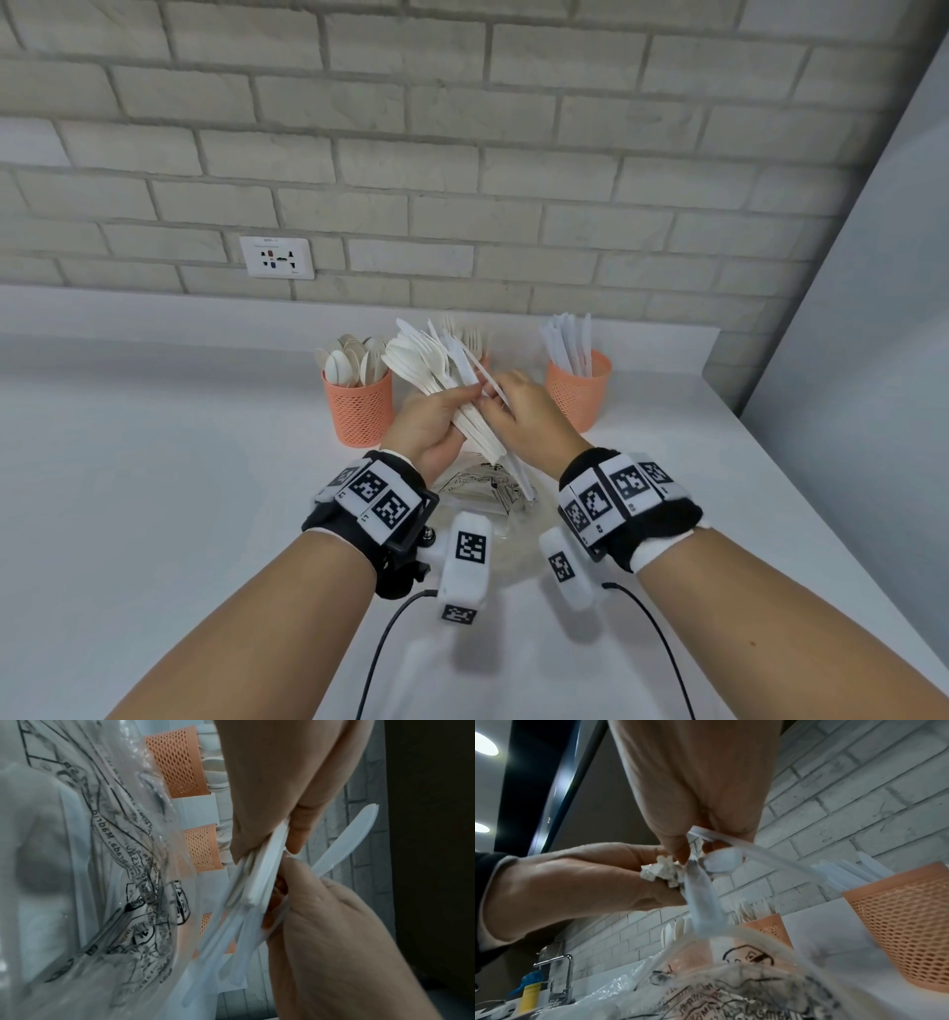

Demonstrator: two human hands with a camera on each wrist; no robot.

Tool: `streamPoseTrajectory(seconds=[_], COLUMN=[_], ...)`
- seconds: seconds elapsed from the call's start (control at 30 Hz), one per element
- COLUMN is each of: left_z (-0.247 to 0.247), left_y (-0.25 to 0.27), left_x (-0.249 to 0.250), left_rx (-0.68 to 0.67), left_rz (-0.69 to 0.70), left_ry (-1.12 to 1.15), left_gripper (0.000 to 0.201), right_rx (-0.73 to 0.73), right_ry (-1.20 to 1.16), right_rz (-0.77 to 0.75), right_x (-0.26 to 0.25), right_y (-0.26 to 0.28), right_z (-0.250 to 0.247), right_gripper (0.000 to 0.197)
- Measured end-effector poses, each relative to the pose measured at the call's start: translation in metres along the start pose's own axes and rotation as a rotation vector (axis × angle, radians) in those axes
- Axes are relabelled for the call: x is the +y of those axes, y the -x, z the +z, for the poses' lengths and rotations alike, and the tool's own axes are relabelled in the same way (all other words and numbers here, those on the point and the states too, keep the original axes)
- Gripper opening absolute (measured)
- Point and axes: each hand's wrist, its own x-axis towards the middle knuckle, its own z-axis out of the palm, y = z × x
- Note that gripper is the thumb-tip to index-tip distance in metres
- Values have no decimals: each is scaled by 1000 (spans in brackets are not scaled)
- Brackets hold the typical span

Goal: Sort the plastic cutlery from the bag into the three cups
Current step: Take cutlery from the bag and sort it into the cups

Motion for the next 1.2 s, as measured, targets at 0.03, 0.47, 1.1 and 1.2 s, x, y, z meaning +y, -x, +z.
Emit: streamPoseTrajectory(seconds=[0.03, 0.47, 1.1, 1.2], left_z=[1, 10, 23, 23], left_y=[0, -7, -37, -45], left_x=[-1, 1, -3, -4], left_rx=[7, 70, 114, 126], left_rz=[10, 41, -53, -75], left_ry=[1, -36, -170, -152], left_gripper=[33, 33, 37, 39], right_rx=[5, -37, 35, 19], right_ry=[-3, -351, -256, -305], right_rz=[-1, 119, 108, 182], right_x=[1, 13, 40, 47], right_y=[0, 0, -20, -24], right_z=[0, -5, -9, -12], right_gripper=[15, 27, 23, 26])
